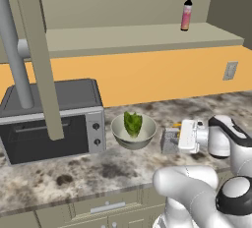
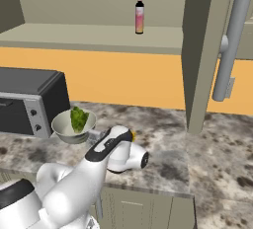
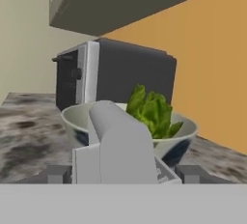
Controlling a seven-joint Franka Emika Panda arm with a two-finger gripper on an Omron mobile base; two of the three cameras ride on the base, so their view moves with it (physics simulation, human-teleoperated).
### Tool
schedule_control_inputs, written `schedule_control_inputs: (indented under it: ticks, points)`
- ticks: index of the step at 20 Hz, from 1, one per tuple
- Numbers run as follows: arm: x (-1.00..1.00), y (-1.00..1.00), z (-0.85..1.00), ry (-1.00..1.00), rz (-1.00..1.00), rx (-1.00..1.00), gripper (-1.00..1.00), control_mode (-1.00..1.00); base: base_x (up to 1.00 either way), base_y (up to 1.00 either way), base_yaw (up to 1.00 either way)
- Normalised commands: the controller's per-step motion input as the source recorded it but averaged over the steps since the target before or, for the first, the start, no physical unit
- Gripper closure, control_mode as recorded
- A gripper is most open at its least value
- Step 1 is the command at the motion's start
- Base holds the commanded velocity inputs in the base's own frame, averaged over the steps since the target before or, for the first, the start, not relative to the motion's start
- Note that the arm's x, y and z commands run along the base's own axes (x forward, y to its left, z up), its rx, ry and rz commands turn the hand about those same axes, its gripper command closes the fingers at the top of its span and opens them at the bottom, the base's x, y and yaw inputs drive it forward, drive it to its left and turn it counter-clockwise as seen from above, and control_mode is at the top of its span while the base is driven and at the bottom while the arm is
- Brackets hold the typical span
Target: Pick the cheese from the fridge and the cheese grater from the cabinet and place them next to the salad bowl.
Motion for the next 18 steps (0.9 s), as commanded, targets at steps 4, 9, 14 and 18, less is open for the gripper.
schedule_control_inputs:
  ticks: [4,9,14,18]
  points:
    - [0.12,-0.01,-0.28,-0.05,0.00,0.00,1.00,-1.00,0.00,0.00,0.00]
    - [0.12,-0.05,-0.25,-0.04,0.00,0.00,1.00,-1.00,0.00,0.00,0.00]
    - [0.13,0.00,-0.24,-0.03,0.00,0.00,1.00,-1.00,0.00,0.00,0.00]
    - [0.04,0.00,-0.28,-0.03,0.00,0.00,-1.00,-1.00,0.00,0.00,0.00]
